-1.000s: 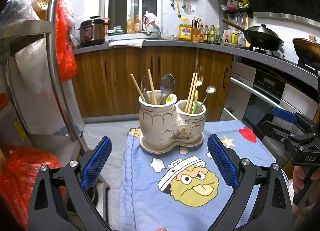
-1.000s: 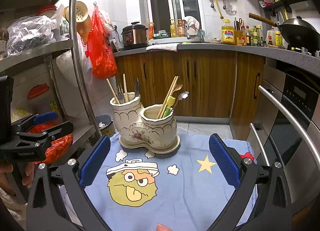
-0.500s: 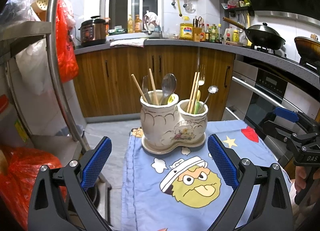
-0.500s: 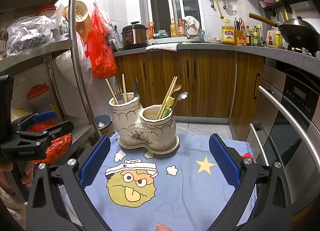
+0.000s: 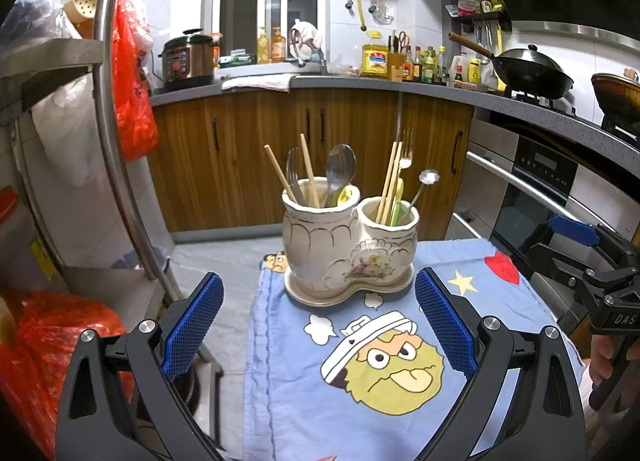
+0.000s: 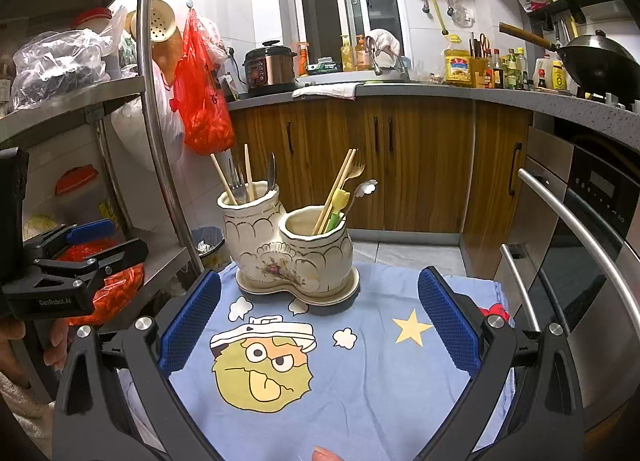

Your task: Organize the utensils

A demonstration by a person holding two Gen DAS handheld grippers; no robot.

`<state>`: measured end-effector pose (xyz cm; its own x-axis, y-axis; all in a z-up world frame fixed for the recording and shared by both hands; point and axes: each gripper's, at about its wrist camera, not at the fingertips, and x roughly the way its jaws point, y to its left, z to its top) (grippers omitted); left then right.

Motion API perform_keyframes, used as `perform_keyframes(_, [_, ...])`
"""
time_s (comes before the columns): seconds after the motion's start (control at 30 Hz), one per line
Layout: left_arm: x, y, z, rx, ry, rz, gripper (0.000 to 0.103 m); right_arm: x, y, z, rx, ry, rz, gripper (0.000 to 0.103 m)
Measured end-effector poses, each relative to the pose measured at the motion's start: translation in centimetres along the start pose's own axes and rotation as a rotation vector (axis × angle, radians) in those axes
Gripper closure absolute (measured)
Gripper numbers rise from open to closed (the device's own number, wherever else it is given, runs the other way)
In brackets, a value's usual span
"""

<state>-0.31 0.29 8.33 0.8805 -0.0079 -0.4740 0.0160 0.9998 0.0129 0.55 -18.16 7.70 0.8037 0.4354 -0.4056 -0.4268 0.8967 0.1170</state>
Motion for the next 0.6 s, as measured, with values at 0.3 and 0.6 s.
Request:
perform_keyframes(0.3, [0.06,0.02,0.04,-0.001,0.002,-0.002,0.007,-0.01,0.05,0.02,0.001,0.002,0.000,0.006])
perform_keyframes(0.6, [0.46,0.30,0.05,0.006,0.002,0.045,0.007,-0.32,0.05,-0.42,0.004,0.008,0.000,0.006])
